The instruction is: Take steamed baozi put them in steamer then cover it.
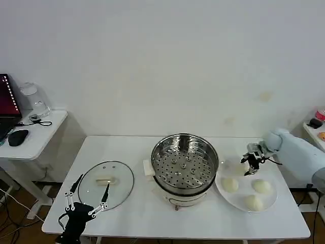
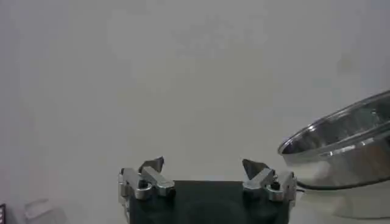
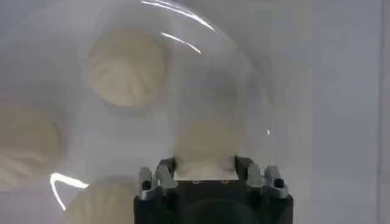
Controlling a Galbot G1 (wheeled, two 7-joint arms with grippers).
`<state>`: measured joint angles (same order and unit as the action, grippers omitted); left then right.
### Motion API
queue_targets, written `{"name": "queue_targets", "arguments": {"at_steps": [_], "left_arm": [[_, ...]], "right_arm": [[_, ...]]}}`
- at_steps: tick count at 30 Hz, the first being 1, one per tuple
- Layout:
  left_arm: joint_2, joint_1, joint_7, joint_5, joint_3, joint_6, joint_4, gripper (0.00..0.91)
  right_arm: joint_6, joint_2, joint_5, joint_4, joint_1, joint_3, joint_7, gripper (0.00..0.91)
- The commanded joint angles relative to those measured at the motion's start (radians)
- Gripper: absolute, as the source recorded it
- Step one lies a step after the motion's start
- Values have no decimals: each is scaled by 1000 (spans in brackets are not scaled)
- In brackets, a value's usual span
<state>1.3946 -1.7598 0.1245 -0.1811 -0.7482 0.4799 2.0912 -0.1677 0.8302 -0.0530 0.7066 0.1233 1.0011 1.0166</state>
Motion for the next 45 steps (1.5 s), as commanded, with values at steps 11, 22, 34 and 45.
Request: {"name": "queue_targets", "arguments": {"at_steps": [11,22,34,45], "left_arm": [[3,4,-3,0,-3,5,0,907],[13,-9,-6,0,-6,15,6,907],[18,-35,-12,1,-19,26,17,907],[22,-37,-16,9,-29,27,18,907]], "right_arm": [[-50,-65,-227,321,440,304,-18,655],[-235,17,-157,477,695,465,-26,655],[-354,85,83,659,646,439,-72,655],[-396,214,263,629,505,386,-93,655]]}}
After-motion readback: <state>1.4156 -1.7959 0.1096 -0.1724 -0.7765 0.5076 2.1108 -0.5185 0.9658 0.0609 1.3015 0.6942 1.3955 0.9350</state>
